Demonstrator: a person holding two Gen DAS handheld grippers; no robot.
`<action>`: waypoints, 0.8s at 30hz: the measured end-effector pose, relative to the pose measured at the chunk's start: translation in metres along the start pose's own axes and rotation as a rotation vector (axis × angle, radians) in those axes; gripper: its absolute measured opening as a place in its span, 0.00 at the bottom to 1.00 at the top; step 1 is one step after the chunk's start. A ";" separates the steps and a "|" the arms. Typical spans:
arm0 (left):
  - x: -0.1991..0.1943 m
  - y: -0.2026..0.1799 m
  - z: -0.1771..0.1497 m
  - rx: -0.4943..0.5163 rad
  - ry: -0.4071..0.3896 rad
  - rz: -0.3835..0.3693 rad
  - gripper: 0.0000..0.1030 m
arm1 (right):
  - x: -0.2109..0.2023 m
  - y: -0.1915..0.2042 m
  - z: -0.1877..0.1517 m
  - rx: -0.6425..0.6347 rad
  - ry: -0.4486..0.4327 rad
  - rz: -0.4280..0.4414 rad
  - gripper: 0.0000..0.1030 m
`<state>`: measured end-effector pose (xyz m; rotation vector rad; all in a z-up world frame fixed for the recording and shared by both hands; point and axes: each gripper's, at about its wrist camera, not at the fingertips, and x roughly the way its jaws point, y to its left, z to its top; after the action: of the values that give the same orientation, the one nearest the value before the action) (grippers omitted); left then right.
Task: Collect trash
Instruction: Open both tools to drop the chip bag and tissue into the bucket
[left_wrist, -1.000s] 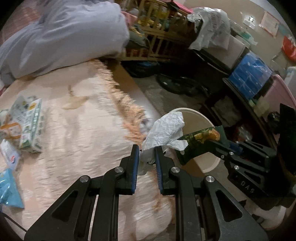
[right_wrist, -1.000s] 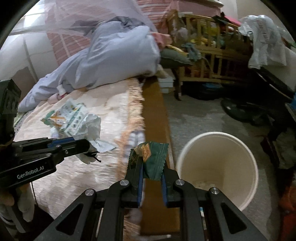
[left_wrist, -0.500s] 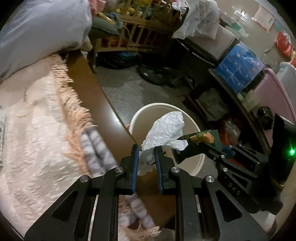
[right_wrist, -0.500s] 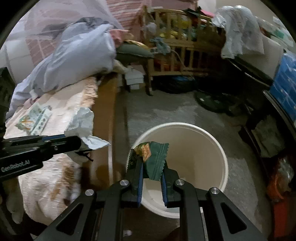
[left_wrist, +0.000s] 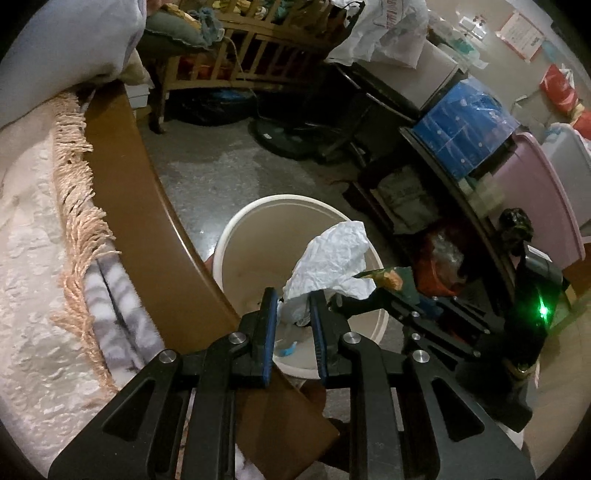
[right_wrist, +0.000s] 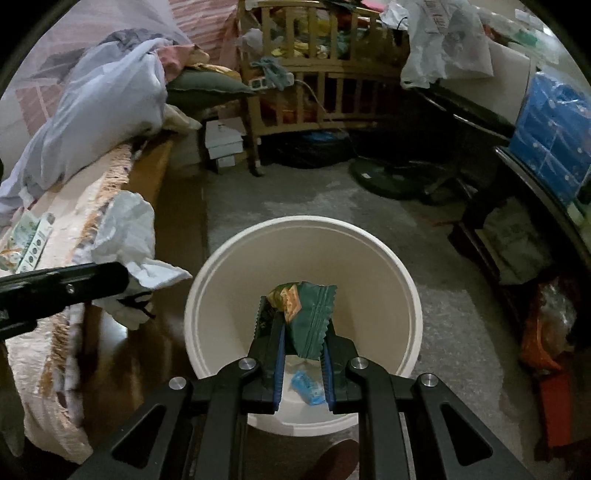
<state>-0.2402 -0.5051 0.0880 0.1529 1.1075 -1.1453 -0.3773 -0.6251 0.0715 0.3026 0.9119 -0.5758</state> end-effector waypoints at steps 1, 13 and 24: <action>0.001 0.001 0.000 -0.005 0.000 -0.004 0.17 | 0.001 -0.002 0.000 0.006 0.002 0.003 0.15; -0.005 0.004 0.001 -0.027 -0.016 -0.037 0.42 | 0.005 -0.010 -0.003 0.044 0.001 0.009 0.36; -0.034 0.008 -0.011 0.019 -0.073 0.128 0.42 | 0.002 -0.008 -0.003 0.066 -0.014 0.042 0.40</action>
<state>-0.2396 -0.4725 0.1056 0.1926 1.0080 -1.0401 -0.3833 -0.6306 0.0679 0.3760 0.8726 -0.5698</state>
